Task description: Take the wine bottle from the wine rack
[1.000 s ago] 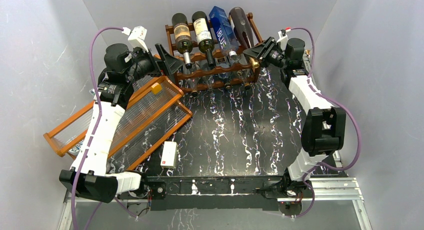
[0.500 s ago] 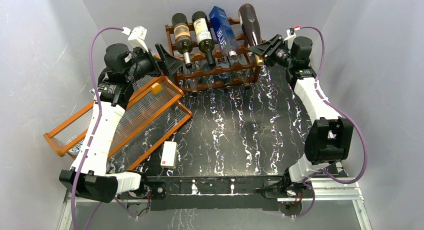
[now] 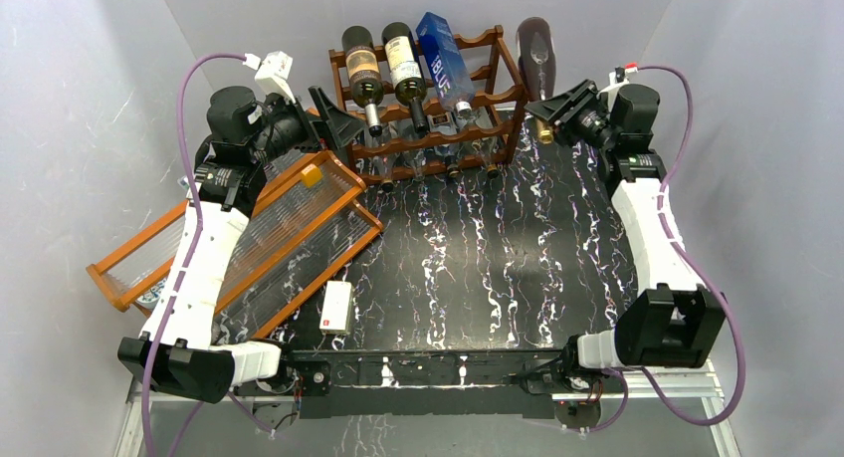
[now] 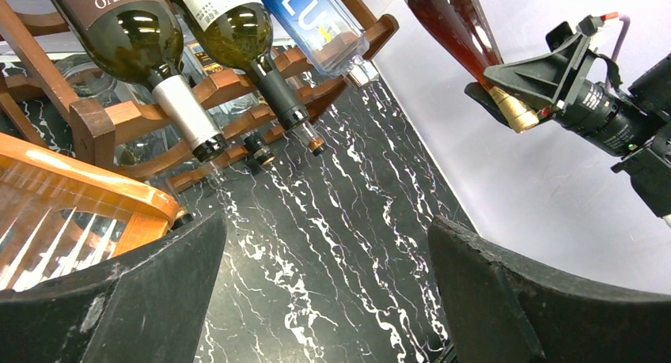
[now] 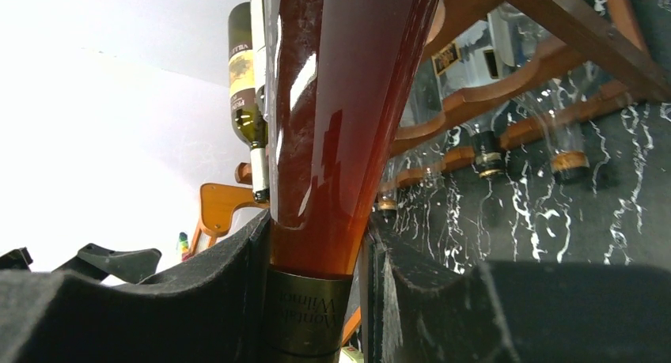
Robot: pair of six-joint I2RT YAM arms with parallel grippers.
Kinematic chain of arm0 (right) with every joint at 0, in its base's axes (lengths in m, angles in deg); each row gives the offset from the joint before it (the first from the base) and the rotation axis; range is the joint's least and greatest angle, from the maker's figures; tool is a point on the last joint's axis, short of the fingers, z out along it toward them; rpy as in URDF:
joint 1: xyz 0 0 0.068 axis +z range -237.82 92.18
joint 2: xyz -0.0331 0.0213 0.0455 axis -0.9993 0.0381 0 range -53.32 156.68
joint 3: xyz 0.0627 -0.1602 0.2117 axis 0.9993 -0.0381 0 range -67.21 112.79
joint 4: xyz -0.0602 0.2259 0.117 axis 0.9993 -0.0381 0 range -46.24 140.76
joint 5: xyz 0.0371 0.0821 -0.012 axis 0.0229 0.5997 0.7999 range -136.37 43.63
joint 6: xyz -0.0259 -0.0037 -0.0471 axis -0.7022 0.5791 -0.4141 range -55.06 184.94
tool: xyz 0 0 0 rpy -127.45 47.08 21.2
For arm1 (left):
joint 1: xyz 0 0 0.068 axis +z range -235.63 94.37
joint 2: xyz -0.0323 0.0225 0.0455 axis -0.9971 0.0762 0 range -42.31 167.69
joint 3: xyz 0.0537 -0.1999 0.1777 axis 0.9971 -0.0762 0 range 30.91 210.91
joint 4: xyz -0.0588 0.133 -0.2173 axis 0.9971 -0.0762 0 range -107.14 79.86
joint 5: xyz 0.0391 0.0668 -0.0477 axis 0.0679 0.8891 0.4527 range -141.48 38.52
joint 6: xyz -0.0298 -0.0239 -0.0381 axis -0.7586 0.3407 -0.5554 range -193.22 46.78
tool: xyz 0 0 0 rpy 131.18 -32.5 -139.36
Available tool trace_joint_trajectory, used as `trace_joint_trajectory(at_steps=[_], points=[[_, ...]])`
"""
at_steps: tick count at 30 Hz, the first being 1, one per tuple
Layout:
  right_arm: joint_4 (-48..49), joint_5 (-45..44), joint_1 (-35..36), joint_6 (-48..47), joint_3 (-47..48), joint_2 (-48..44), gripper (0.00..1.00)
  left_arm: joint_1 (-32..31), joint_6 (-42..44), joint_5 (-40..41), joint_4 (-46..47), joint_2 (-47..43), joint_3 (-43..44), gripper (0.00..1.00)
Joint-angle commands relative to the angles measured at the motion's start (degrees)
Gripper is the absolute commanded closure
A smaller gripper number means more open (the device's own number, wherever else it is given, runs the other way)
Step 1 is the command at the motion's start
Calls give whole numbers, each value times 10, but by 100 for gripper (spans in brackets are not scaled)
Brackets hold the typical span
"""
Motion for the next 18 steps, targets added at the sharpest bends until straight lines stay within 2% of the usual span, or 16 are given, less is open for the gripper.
trace_joint_trajectory(at_steps=[1,18], points=[[221,-8,-3,-79,35,-110,100,-2,-6,-22,21,-14,-4,2],[-40,-52,-21,-148,12,-225,100,-7,-12,-50,30,-1,-3,2]])
